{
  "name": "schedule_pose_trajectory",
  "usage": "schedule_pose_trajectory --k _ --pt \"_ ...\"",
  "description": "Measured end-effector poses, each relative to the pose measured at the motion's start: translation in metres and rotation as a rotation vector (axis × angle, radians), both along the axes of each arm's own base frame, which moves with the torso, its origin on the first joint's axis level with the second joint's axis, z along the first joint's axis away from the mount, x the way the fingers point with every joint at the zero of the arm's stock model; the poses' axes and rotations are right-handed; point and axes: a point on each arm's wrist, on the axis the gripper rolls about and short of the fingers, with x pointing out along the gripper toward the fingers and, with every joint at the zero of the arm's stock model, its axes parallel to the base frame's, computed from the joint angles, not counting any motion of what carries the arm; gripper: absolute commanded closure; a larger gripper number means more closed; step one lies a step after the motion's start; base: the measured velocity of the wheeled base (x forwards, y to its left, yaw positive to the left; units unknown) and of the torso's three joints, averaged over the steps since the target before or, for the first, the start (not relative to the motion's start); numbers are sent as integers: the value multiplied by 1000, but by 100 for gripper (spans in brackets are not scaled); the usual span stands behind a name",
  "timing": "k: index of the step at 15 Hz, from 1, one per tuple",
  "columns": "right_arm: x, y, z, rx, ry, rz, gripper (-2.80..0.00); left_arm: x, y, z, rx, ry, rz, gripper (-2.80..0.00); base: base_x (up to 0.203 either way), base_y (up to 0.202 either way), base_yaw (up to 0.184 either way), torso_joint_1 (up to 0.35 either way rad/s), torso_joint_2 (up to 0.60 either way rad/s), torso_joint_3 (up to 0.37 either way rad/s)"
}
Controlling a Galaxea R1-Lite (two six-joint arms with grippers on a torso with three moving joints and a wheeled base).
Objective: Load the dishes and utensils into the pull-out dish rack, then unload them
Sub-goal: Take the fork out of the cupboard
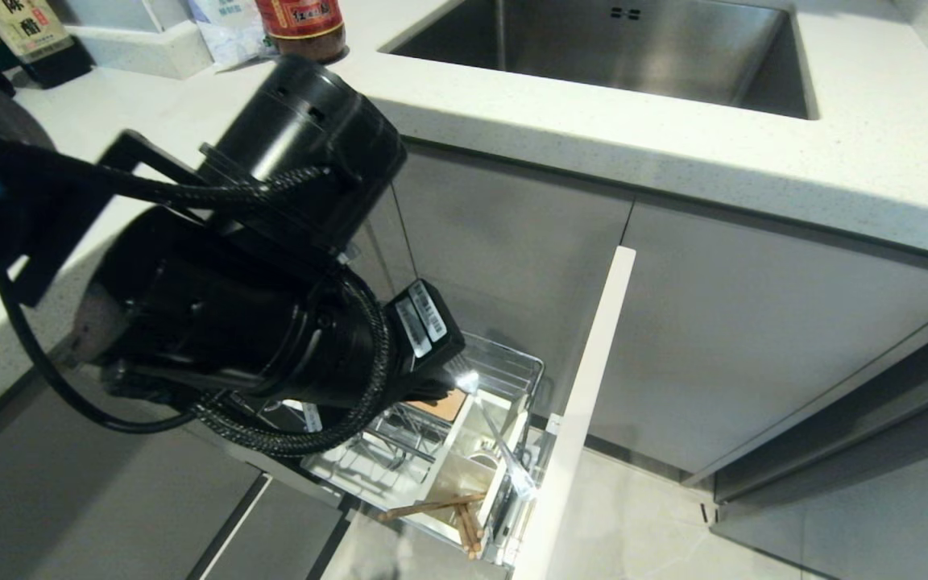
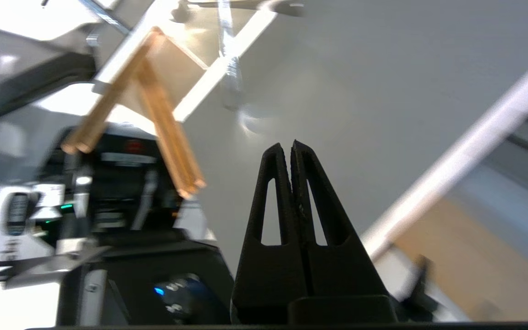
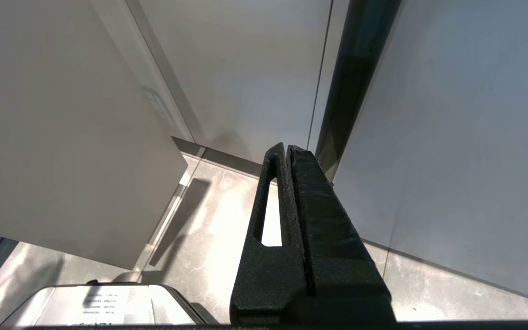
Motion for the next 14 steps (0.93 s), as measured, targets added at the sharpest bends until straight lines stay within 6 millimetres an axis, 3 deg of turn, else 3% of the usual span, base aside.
schedule_pose_trajectory --k 1,8,14 --pt "0 0 0 0 0 0 0 5 -6 -9 37 7 16 -280 0 0 0 0 0 0" --pt "0 0 0 0 0 0 0 36 -42 -69 194 71 79 -280 0 0 0 0 0 0" --pt "0 0 0 0 0 0 0 55 -56 -101 201 77 94 -280 0 0 0 0 0 0"
